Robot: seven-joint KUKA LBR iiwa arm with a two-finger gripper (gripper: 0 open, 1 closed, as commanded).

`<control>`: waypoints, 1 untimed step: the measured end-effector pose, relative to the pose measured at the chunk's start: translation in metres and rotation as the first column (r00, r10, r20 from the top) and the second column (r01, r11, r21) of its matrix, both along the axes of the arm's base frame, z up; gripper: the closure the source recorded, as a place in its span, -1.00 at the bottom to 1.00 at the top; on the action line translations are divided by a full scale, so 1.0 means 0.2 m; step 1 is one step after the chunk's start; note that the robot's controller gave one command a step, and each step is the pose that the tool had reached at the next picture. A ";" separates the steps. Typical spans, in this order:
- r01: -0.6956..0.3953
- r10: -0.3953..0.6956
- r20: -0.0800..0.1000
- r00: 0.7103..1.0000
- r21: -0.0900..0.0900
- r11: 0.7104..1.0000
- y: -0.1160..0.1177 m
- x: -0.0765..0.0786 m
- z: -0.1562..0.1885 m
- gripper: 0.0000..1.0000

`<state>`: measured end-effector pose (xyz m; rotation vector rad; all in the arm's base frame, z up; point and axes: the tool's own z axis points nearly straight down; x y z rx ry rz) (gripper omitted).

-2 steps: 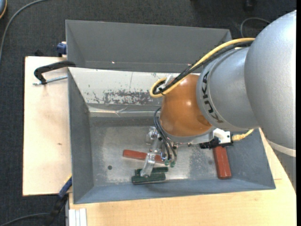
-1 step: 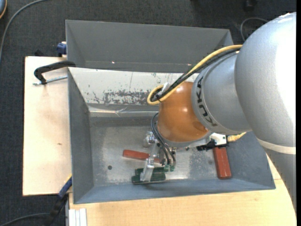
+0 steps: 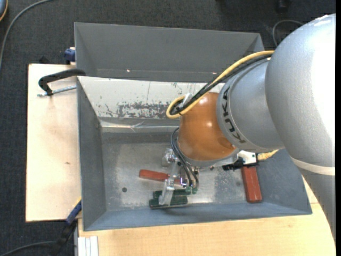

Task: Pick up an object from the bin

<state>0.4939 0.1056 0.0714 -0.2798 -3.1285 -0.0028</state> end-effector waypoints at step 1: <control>0.001 -0.001 0.007 1.000 0.000 1.000 0.00 0.01 0.01 1.00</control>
Offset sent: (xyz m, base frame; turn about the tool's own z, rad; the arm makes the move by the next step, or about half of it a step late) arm 0.0000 0.0000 0.0000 0.0000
